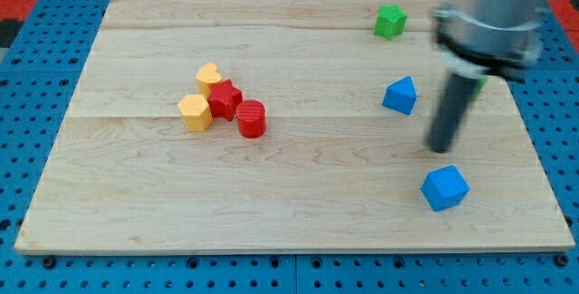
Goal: Place the blue cube towards green circle
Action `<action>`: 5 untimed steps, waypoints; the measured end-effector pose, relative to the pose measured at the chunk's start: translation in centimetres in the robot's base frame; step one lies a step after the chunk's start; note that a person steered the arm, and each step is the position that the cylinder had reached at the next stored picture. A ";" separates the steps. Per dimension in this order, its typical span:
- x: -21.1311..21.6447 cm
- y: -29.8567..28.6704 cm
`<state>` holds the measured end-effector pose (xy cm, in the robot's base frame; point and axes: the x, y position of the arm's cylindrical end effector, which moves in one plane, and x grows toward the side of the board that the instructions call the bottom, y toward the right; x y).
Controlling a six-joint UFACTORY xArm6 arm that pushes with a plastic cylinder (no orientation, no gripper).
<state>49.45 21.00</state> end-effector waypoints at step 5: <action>10.8 -8.2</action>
<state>60.24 12.80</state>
